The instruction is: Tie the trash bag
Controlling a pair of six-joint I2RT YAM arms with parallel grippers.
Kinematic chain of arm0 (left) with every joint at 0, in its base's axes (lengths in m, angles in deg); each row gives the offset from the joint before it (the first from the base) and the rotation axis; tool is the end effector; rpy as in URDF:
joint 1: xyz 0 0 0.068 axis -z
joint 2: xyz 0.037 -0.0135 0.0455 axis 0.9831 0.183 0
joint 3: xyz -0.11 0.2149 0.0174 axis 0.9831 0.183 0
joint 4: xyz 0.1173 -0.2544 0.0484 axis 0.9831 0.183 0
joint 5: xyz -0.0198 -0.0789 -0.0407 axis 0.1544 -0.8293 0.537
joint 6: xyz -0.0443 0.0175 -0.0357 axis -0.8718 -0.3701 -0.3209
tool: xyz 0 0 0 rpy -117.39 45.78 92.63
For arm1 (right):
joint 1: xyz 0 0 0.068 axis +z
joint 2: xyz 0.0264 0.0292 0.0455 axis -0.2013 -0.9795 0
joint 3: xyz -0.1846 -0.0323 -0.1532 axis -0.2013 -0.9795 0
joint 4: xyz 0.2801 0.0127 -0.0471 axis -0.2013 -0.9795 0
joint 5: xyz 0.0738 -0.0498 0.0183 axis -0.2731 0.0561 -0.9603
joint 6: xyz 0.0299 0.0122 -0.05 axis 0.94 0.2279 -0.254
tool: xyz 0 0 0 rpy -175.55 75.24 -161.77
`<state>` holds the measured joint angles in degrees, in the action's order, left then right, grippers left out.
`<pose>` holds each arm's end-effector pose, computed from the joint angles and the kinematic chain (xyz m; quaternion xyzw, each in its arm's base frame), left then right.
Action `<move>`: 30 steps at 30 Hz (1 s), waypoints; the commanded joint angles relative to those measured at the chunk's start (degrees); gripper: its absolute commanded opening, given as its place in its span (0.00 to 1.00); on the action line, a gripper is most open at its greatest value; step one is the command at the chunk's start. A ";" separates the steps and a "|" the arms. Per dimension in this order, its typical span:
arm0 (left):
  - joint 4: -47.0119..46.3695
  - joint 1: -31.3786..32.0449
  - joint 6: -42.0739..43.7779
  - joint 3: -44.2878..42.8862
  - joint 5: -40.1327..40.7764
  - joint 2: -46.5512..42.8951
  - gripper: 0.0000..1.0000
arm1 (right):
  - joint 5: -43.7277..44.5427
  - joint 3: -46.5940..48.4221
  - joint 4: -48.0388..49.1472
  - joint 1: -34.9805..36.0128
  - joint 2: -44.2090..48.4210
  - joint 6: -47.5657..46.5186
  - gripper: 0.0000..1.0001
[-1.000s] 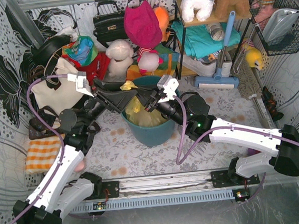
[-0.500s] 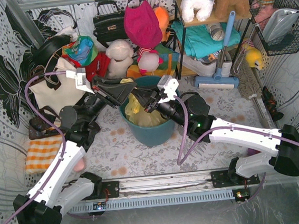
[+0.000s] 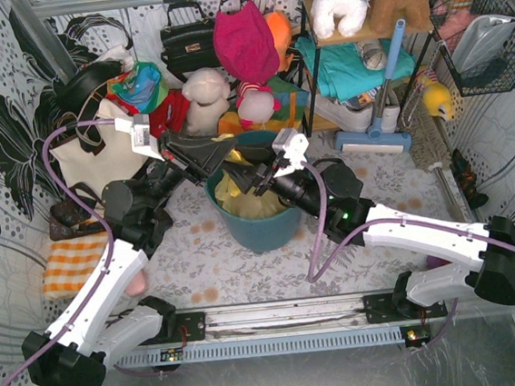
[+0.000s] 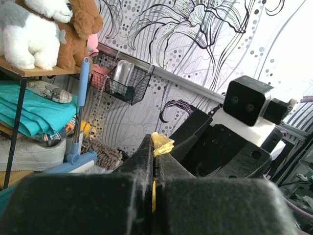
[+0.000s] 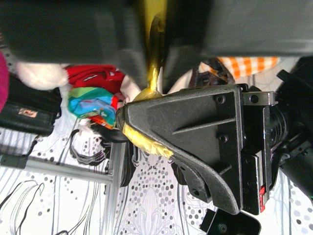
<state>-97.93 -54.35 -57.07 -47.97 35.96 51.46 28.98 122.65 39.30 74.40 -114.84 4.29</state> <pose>0.2187 -0.1279 0.4039 0.1766 0.4617 -0.5798 0.6476 0.1543 0.2924 0.3866 -0.2408 0.4312 0.4113 0.7661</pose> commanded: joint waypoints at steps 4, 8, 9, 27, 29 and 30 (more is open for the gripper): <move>0.07 0.39 2.46 -1.18 0.88 -0.73 0.00 | 3.21 0.48 -9.33 0.17 8.30 9.34 0.49; 5.57 0.39 4.53 -1.73 3.41 -0.70 0.00 | 5.51 0.18 -16.36 0.21 11.76 16.69 0.46; 7.35 0.39 5.18 -1.85 4.10 -0.76 0.00 | 6.00 0.34 -18.51 0.21 12.31 18.95 0.46; 17.86 0.34 9.12 -1.18 6.83 0.09 0.00 | 2.70 -4.53 -25.09 0.21 11.89 37.90 0.40; 17.78 0.38 9.08 -1.26 6.81 0.05 0.00 | 1.98 -4.53 -24.35 0.15 10.95 38.42 0.39; 17.82 0.39 9.06 -1.33 6.81 0.06 0.00 | 1.73 -4.53 -23.80 0.15 10.46 38.54 0.39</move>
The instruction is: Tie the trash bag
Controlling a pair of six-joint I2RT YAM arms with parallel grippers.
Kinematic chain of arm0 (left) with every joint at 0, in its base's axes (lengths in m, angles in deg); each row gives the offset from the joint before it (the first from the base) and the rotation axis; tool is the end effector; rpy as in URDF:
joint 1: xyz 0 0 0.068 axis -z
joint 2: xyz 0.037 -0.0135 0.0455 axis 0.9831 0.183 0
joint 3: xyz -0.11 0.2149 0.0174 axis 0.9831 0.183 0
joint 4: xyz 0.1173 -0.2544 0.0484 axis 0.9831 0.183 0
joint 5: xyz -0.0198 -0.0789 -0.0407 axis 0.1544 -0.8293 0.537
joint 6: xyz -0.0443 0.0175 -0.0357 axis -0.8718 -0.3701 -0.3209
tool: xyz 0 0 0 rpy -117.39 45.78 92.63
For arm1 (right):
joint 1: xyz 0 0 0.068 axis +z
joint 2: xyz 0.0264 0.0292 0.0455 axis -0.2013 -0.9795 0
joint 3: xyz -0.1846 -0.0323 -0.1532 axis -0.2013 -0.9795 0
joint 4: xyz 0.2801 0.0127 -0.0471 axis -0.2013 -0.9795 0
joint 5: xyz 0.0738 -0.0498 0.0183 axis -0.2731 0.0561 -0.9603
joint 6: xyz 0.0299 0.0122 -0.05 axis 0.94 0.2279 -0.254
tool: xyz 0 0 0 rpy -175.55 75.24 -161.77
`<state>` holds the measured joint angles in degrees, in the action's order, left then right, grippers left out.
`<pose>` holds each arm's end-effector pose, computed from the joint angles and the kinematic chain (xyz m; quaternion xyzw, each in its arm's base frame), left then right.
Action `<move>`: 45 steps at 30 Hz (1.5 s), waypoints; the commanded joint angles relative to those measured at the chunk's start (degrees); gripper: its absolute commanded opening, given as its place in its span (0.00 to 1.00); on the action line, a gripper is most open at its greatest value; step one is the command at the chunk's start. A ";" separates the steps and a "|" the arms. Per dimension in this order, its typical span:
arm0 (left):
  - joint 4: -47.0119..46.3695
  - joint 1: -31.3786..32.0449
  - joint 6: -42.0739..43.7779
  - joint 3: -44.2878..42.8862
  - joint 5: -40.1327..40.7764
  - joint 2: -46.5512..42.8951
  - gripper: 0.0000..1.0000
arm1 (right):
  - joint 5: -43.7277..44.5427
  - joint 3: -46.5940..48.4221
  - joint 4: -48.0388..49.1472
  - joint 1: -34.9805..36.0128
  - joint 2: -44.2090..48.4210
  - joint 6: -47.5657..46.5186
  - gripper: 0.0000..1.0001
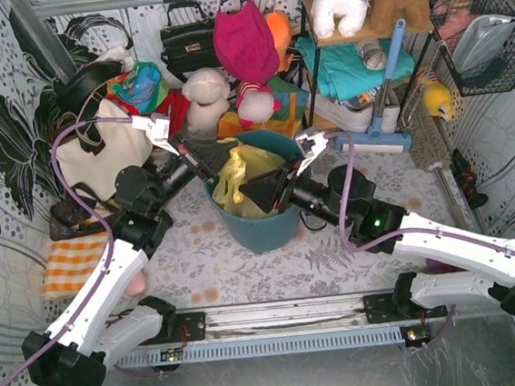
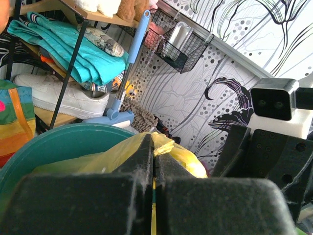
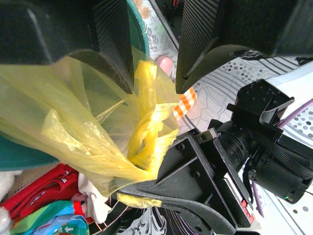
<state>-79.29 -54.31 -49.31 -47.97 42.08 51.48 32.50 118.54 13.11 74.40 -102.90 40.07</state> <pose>0.2375 -0.1324 0.3726 0.1311 0.5843 -0.5065 0.6204 0.1419 0.2625 0.3710 -0.1118 0.6163 0.5431 0.5592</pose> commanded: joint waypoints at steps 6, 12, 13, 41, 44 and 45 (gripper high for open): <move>-0.93 0.34 0.89 -1.53 0.14 0.13 0.00 | -1.41 -0.71 4.43 0.19 -4.15 2.90 0.36; -1.26 0.33 0.58 -1.53 -0.55 0.06 0.00 | 0.07 -1.52 6.80 0.18 -5.25 2.40 0.32; -1.26 0.34 0.65 -1.53 -0.62 0.05 0.00 | 0.19 -1.60 6.95 0.15 -5.34 2.22 0.30; 3.64 0.23 10.40 -11.87 5.10 10.65 0.00 | -28.85 0.67 -0.73 0.23 3.95 -2.49 0.00; 4.34 0.25 10.56 -10.14 6.66 12.05 0.00 | -33.37 -3.04 3.38 0.23 4.14 -0.09 0.00; 4.63 0.25 10.52 -9.87 6.82 12.56 0.00 | -34.37 -3.77 4.00 0.19 4.02 0.55 0.00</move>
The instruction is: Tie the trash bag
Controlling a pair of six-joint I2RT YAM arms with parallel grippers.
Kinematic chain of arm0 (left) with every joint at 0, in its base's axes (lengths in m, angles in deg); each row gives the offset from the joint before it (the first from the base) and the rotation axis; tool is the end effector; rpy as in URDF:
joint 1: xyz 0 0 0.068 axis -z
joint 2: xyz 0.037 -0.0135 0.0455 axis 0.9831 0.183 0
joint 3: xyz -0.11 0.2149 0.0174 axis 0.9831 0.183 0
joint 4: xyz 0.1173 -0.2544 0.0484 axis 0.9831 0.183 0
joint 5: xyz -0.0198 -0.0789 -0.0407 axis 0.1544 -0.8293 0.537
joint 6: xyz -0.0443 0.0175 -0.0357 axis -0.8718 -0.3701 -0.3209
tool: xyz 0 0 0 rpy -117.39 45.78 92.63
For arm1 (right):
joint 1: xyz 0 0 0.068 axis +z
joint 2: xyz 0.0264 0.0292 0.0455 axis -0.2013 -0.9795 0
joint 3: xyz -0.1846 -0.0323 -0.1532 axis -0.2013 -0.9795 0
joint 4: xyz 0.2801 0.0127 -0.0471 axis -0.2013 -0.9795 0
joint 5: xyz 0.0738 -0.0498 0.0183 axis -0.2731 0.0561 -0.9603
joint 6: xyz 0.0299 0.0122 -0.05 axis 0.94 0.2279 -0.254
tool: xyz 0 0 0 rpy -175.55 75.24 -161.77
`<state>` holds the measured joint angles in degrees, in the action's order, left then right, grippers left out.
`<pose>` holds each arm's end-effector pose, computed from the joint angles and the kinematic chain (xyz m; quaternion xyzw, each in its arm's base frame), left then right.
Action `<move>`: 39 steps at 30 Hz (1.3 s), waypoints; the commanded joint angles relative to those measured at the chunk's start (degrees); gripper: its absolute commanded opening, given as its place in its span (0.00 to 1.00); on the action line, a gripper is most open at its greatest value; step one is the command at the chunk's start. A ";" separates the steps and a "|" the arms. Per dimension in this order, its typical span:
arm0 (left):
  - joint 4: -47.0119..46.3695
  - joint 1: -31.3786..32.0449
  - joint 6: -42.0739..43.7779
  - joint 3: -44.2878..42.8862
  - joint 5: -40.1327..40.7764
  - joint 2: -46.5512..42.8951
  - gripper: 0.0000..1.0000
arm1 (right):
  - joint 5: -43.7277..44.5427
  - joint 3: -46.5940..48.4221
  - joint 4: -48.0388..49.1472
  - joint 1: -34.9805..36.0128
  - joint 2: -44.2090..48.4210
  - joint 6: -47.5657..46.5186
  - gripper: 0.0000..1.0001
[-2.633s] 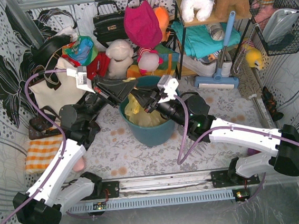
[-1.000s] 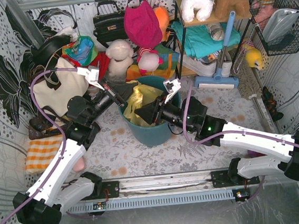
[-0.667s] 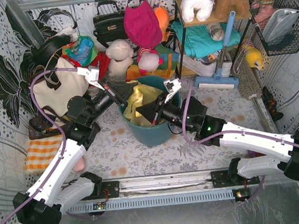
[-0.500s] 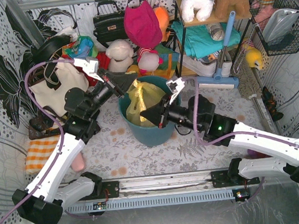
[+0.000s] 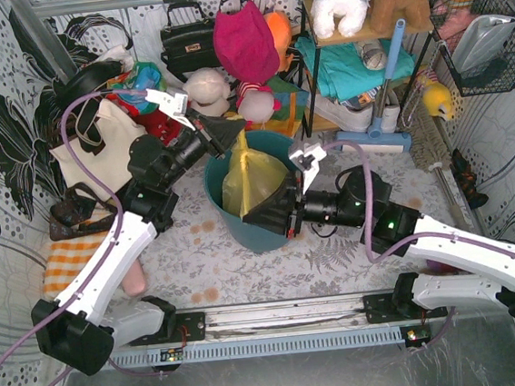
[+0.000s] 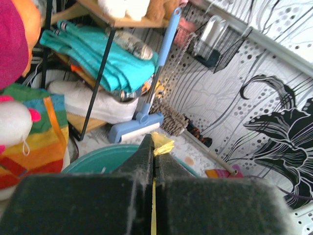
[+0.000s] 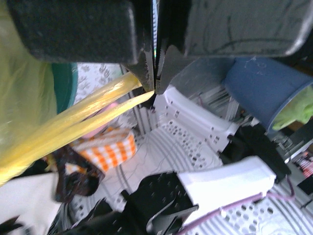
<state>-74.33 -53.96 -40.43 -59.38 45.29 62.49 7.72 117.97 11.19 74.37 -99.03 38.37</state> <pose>0.2758 -0.1500 0.3874 0.1508 0.6064 -0.4419 0.6437 0.1174 0.2553 0.3812 -0.2795 0.5536 0.6272 0.4711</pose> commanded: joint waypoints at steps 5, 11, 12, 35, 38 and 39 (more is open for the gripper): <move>1.95 -0.10 1.90 2.13 5.99 2.92 0.00 | -14.53 -4.04 6.49 0.21 -0.71 3.59 0.00; 8.56 -0.14 2.84 -1.39 11.79 5.75 0.00 | -28.22 -2.16 5.34 0.19 -4.54 5.77 0.00; 8.73 -0.10 2.97 -1.70 11.99 6.31 0.00 | -29.87 -2.19 5.05 0.20 -5.44 6.39 0.00; 7.60 -1.41 5.10 -7.52 15.68 17.99 0.00 | -38.06 -12.02 16.90 0.19 -4.42 18.38 0.00; 6.99 -1.41 4.35 -9.38 12.48 17.09 0.00 | -36.52 -8.81 16.10 0.19 -3.69 16.40 0.00; 6.92 -1.41 4.08 -10.47 11.30 16.78 0.00 | -36.39 -7.45 15.96 0.16 -3.56 16.02 0.00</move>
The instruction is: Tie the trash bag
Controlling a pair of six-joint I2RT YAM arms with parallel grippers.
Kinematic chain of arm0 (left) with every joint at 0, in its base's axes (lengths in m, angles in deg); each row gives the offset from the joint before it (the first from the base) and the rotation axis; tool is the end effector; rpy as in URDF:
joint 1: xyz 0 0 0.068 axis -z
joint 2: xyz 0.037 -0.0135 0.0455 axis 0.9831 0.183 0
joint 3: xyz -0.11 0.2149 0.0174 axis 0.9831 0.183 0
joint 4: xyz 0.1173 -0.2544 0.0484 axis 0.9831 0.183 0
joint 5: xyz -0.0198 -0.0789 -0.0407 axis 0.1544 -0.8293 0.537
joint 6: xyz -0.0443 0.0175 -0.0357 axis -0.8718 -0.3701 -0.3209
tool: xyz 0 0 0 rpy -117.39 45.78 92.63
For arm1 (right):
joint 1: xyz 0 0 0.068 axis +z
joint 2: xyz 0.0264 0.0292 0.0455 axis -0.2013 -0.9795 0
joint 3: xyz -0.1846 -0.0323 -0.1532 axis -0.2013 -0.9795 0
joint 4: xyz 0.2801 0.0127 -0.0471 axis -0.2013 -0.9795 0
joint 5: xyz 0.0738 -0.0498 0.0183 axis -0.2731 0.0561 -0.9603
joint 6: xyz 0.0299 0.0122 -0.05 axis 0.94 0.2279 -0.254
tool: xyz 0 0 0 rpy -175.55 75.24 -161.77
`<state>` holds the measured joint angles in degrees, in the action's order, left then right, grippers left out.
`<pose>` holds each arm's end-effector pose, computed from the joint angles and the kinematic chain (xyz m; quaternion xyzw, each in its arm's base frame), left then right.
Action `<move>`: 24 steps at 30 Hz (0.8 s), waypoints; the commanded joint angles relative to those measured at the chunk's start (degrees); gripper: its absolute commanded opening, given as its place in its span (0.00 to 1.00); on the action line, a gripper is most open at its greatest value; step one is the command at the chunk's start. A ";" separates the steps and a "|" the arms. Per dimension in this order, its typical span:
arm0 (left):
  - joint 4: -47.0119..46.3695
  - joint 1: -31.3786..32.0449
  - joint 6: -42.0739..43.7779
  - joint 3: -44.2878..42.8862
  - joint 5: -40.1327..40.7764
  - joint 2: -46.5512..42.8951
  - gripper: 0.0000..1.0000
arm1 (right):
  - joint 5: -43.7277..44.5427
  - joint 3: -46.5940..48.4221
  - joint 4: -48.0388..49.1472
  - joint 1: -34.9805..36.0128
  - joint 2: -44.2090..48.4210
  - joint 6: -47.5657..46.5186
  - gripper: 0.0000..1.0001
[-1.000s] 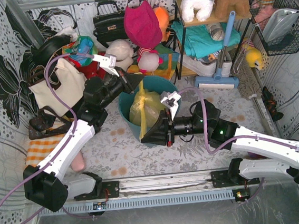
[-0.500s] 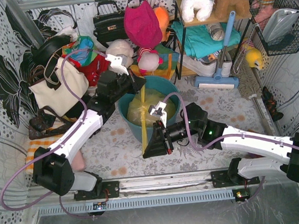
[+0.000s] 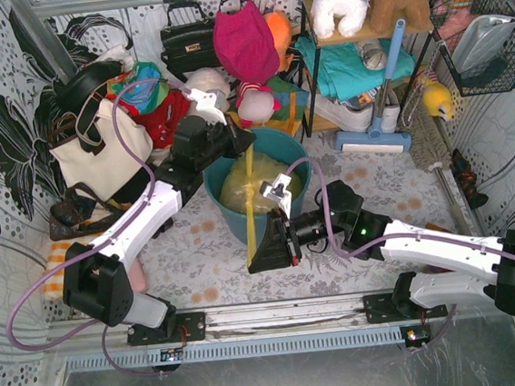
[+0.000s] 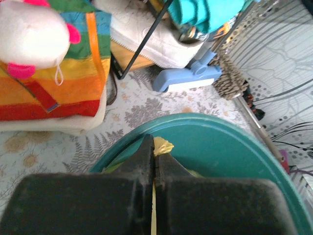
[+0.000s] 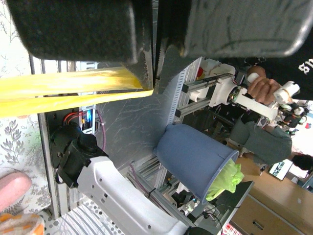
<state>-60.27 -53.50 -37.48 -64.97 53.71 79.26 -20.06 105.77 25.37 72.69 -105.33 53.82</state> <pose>0.3398 -0.1772 0.3007 0.0975 0.7665 -0.3449 0.5329 0.1155 0.2722 0.2947 -0.3655 0.5538 0.7134 0.2252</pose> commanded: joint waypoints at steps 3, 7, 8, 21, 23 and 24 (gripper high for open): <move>-8.22 -1.88 0.08 -8.23 -0.74 -1.19 0.00 | -8.37 9.41 -0.13 1.79 2.53 -1.90 0.00; -9.09 -1.90 0.03 -12.90 -1.31 -2.03 0.00 | -9.60 14.06 0.67 1.84 1.77 -2.35 0.00; -9.19 -1.89 0.42 -13.66 -0.71 -1.92 0.00 | -9.84 14.74 0.51 1.85 1.78 -2.39 0.00; -9.85 -1.90 6.37 -10.92 7.87 7.60 0.00 | -7.91 -3.52 21.07 1.83 0.27 12.47 0.00; -9.45 -2.07 7.27 -10.30 8.85 8.22 0.00 | -7.68 -3.41 21.10 1.83 0.35 12.76 0.00; -9.01 -2.06 7.75 -10.27 9.49 8.41 0.00 | -7.80 -2.94 20.23 1.85 0.50 12.28 0.00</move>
<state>-62.70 -53.54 -35.14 -75.75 50.52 85.38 -17.33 102.49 37.66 71.88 -105.83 59.48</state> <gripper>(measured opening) 0.011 0.003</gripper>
